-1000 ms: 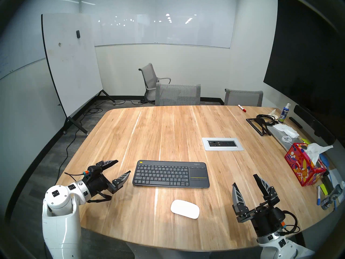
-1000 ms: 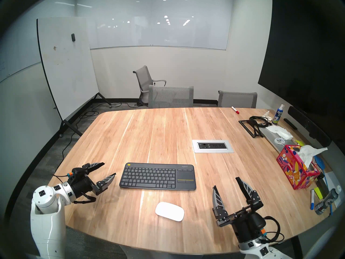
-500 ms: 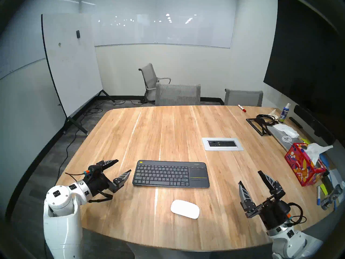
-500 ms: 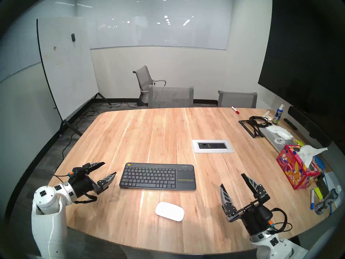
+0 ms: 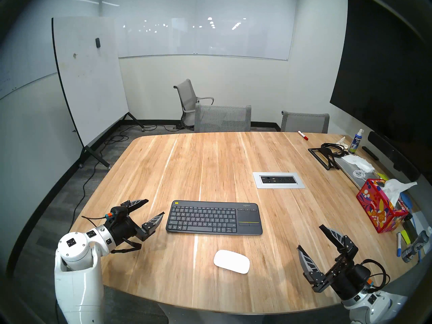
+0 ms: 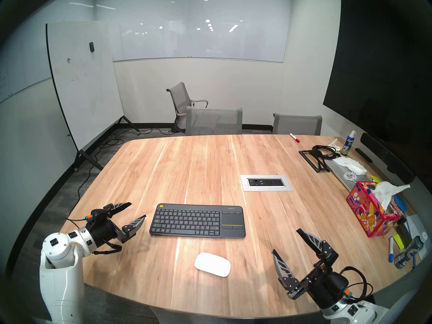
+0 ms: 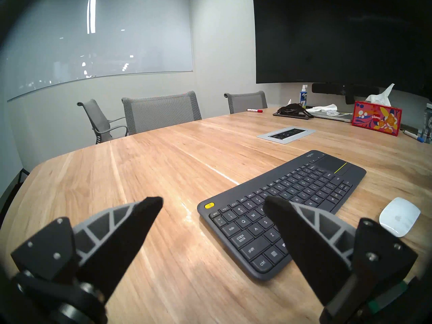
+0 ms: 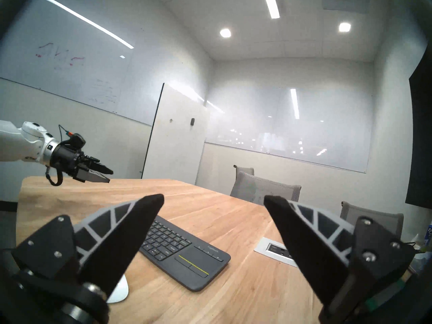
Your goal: Put the mouse beside the keyboard
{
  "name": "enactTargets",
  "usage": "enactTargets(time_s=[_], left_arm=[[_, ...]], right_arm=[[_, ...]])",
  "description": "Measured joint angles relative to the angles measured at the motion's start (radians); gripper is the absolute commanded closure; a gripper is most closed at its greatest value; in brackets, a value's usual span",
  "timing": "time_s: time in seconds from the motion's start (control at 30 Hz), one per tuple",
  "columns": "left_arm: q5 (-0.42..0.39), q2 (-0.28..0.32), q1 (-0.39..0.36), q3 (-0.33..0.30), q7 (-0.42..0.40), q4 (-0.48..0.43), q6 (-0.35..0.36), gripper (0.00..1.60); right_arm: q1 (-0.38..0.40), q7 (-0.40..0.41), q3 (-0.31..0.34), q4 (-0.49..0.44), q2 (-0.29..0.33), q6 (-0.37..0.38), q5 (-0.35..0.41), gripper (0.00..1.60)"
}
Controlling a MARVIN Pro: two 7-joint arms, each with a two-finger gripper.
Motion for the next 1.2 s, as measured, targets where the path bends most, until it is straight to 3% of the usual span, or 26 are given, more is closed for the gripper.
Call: enactTargets(time_s=[0.23,0.43,0.87,1.2], left_arm=[[0.000,0.000,0.000,0.000,-0.003,0.000,0.000,0.00],[0.001,0.000,0.000,0.000,-0.005,0.000,-0.001,0.00],[0.002,0.000,-0.001,0.000,-0.007,0.000,-0.001,0.00],[0.002,0.000,-0.001,-0.001,-0.008,0.000,-0.001,0.00]], right_arm=[[-0.026,0.078,0.022,0.046,0.060,-0.009,0.044,0.00],[-0.006,0.124,-0.008,0.055,0.111,-0.005,0.058,0.00],[0.138,0.187,-0.139,0.111,0.207,0.136,0.094,0.00],[0.249,0.241,-0.221,0.160,0.229,0.180,0.118,0.00]])
